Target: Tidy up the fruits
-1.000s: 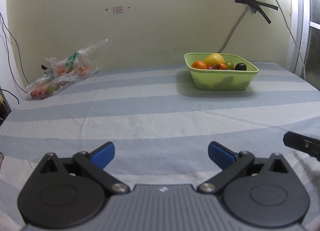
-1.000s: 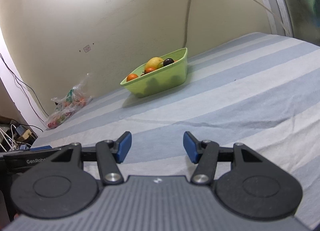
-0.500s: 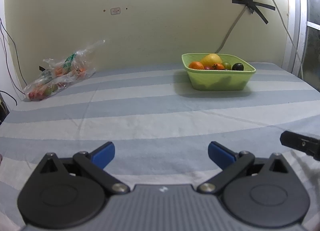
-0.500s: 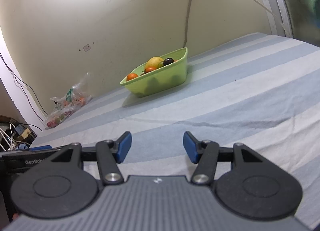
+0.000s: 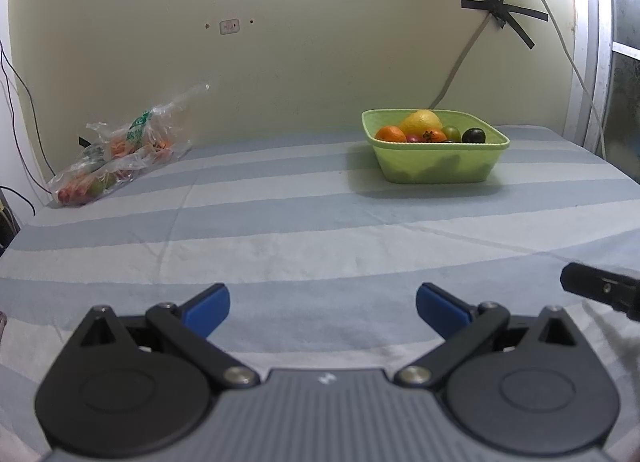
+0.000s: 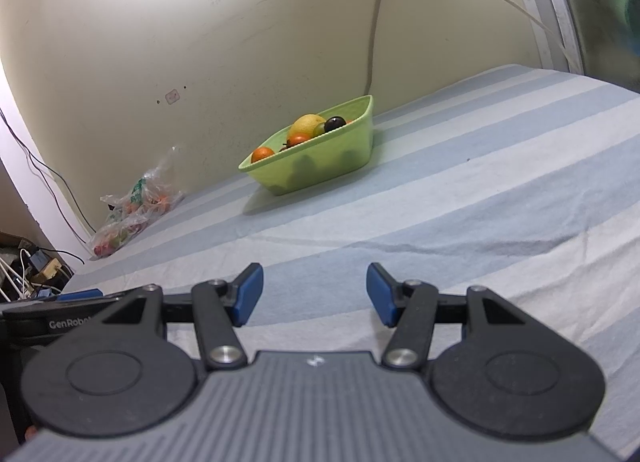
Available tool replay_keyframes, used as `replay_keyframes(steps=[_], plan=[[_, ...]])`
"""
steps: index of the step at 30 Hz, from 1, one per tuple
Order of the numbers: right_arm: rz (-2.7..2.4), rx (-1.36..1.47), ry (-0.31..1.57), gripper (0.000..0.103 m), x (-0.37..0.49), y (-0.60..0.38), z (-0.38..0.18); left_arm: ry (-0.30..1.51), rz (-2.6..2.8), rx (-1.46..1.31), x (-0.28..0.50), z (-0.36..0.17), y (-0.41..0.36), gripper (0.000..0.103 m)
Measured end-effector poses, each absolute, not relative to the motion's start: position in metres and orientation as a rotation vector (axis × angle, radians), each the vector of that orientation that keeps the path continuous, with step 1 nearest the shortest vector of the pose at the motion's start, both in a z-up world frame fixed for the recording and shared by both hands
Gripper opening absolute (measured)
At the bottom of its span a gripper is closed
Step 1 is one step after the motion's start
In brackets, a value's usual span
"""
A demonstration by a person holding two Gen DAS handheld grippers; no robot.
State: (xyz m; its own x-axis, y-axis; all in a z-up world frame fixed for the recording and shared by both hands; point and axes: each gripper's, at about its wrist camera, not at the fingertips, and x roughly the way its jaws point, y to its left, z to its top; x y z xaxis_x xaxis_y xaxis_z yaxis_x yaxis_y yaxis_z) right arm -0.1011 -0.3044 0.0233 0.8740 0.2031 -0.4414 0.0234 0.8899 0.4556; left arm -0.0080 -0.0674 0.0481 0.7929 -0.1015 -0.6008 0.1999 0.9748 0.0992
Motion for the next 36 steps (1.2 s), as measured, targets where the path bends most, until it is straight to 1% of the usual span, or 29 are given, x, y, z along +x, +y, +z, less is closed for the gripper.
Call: replay_keyframes(steps=[36], plan=[[0.089, 0.472, 0.501, 0.060, -0.1020, -0.3047, 0.0242, 0.687, -0.152, 0.180, -0.0005, 0.0426, -0.0706, 0.103]])
